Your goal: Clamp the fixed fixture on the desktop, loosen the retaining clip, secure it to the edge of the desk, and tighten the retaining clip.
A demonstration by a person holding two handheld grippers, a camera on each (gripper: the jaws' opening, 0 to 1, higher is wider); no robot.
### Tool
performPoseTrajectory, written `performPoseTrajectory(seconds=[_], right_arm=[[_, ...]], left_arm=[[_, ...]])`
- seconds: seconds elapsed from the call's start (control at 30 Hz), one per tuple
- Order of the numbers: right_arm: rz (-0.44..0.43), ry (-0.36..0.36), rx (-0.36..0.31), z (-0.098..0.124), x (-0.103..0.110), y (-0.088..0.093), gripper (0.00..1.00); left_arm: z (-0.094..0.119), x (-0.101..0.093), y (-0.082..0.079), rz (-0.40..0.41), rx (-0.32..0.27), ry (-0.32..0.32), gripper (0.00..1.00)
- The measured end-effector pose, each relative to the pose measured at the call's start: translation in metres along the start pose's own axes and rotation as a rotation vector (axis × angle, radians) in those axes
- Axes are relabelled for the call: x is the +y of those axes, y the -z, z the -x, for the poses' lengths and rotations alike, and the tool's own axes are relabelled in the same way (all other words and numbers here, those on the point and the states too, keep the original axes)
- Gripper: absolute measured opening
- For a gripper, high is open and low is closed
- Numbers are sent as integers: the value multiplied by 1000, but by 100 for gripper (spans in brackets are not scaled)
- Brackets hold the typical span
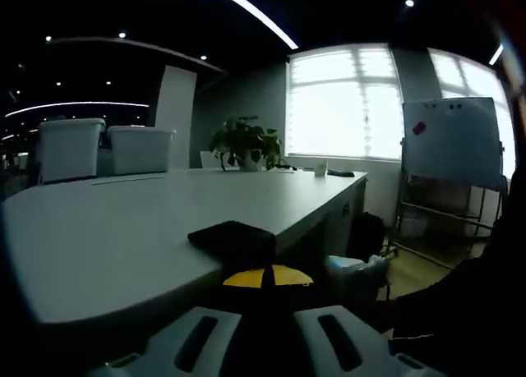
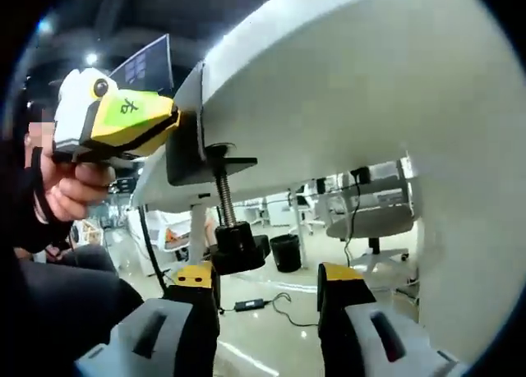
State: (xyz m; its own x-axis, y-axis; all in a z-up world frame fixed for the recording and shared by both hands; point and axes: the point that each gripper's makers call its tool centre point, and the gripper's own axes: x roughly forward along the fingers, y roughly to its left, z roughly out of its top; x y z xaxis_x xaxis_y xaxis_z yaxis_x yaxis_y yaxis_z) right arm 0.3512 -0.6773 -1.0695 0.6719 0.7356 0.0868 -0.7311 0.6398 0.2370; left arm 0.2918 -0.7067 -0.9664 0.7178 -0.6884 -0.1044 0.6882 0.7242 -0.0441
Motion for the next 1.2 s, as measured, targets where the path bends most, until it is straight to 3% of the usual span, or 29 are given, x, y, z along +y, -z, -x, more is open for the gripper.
performPoseTrajectory(seconds=[0.2, 0.5, 0.7, 0.9, 1.2], right_arm=[[9, 124, -30, 14, 6, -5, 53], [258, 337, 46, 32, 10, -3, 52], [315, 361, 39, 19, 21, -11, 55], [319, 454, 31, 14, 6, -17, 55], [318, 465, 28, -2, 5, -19, 54]], left_arm=[[1, 0, -1, 1, -8, 4, 1], [2, -1, -2, 20, -22, 3, 1], [2, -3, -3, 27, -31, 4, 1], [3, -4, -3, 21, -27, 7, 1], [4, -6, -3, 5, -16, 9, 1]])
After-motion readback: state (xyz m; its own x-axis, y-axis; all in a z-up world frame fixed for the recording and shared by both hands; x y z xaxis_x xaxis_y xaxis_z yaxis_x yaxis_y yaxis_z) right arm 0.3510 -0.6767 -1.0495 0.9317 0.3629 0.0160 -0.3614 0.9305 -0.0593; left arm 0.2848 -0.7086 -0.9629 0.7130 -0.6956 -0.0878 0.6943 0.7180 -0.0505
